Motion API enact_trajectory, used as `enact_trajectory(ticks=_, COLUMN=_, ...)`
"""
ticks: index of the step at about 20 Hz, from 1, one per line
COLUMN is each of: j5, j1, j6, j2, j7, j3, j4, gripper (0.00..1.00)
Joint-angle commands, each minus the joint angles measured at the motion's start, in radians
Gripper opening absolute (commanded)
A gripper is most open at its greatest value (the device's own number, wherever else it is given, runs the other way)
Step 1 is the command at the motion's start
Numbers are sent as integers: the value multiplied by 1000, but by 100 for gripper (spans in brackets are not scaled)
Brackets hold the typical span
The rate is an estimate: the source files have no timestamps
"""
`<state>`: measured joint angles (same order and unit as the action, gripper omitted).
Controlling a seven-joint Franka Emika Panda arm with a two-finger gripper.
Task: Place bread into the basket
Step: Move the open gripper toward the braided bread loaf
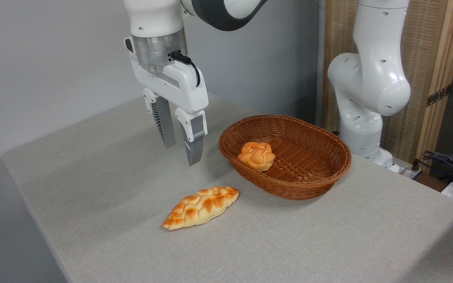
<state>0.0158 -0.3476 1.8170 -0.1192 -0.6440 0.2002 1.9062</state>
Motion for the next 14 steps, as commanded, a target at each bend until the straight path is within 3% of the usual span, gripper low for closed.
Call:
enact_trajectory(ticks=1, j5=-1, j1=166, j6=-10, j2=1, j7=4, j3=-130, j4=-16, gripper=100)
enact_trajectory(ticks=2, j5=0, j1=218, j6=-12, j2=1, j7=-2, j3=-183, j4=-16, gripper=100)
enact_trajectory(ticks=4, j5=0, j1=260, j6=-12, j2=1, j7=-3, j3=-225, j4=-16, gripper=100)
enact_trajectory(ticks=14, j5=1, j1=265, j6=-10, j2=7, j7=-3, j3=-226, j4=-15, gripper=100)
